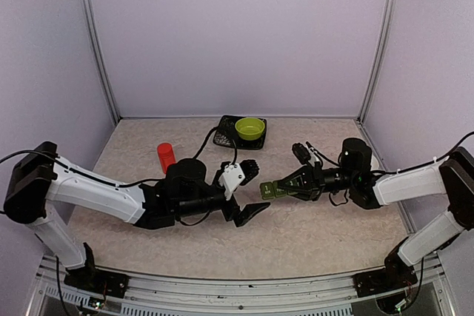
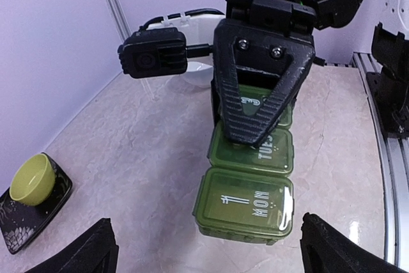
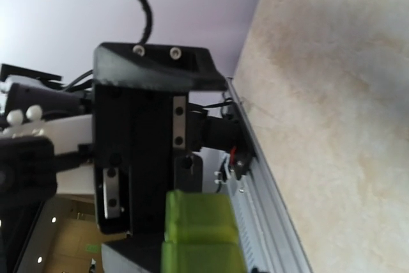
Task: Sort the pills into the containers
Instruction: Pass from the left arm to the right, then open the lid of the pill container.
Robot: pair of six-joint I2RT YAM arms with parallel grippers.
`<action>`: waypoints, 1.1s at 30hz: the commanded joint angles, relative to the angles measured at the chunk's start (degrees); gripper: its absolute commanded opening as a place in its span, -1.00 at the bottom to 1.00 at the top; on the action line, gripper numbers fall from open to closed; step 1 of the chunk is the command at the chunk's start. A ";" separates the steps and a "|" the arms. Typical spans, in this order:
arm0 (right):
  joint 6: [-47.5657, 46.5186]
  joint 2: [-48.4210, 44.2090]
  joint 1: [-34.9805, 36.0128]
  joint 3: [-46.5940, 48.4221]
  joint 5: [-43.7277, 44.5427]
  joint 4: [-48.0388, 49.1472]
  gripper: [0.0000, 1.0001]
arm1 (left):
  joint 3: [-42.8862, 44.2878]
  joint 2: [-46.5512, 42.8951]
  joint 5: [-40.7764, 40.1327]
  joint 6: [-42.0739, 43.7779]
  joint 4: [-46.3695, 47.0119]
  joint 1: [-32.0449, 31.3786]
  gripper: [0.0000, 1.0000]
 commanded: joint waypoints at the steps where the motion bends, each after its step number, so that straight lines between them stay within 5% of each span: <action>1: 4.28 -3.20 0.44 -1.13 -2.20 6.44 -0.65 | -0.92 -2.30 0.58 -1.61 5.56 -0.41 0.92; 33: 10.24 -9.86 0.49 -3.37 -2.79 10.61 -0.61 | 2.24 -4.61 2.27 0.41 5.25 -2.90 0.65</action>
